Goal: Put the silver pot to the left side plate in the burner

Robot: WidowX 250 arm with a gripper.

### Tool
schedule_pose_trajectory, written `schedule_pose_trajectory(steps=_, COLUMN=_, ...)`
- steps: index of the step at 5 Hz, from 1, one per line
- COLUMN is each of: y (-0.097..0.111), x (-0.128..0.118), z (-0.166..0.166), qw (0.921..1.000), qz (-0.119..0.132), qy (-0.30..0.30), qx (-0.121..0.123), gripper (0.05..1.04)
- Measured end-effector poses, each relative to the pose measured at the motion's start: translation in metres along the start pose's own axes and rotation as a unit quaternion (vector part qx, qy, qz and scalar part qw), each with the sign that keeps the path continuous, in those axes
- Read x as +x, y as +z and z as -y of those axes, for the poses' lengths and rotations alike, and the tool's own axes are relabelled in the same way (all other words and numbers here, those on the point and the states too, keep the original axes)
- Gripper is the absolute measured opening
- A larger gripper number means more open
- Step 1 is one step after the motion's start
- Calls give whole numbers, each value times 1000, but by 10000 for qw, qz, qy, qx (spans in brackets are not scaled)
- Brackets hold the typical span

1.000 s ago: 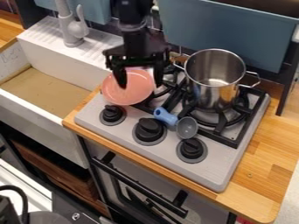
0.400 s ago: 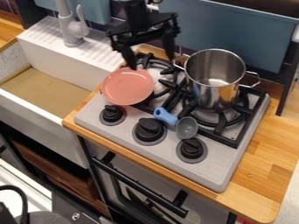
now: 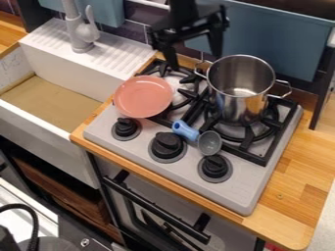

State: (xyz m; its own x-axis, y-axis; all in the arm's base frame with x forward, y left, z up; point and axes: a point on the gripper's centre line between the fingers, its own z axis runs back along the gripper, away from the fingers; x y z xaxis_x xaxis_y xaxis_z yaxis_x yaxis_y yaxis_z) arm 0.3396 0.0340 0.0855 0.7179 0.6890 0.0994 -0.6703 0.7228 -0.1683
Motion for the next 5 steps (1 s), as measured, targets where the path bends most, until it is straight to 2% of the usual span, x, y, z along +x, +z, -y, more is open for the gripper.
schedule_pose_trajectory(steps=3, y=-37, x=-8, z=10, qw=9986, qz=327, qy=78, qx=403, gripper=997)
schedule_pose_trajectory(steps=4, y=-46, x=-8, z=5, qw=9978, qz=276, qy=183, qx=581, gripper=989)
schedule_pose_trajectory(steps=5, y=-54, x=-9, z=5, qw=9976, qz=159, qy=95, qx=666, gripper=927)
